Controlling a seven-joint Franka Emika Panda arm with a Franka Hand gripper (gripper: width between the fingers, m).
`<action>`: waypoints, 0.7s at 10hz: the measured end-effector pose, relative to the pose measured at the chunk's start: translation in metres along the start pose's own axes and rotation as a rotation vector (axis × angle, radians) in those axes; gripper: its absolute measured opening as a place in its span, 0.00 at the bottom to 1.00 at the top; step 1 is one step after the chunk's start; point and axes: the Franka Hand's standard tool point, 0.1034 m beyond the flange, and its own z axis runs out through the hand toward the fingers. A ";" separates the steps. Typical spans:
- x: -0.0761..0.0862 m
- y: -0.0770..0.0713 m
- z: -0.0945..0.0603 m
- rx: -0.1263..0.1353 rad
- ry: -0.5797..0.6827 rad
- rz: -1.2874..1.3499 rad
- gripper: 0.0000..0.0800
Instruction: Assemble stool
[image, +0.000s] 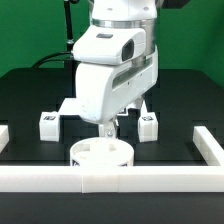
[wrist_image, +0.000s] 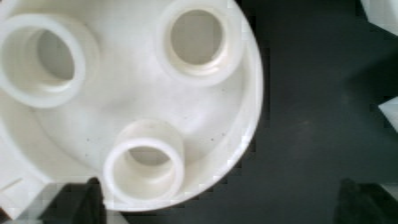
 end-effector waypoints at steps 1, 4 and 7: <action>0.001 -0.001 0.000 0.000 0.000 -0.002 0.81; -0.006 0.003 0.008 -0.007 0.005 -0.017 0.81; -0.013 0.008 0.022 0.001 0.004 -0.006 0.81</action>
Offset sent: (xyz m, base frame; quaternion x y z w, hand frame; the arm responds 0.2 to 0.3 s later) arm -0.0050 -0.0176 -0.0253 -0.0146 0.0534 -0.0232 0.9982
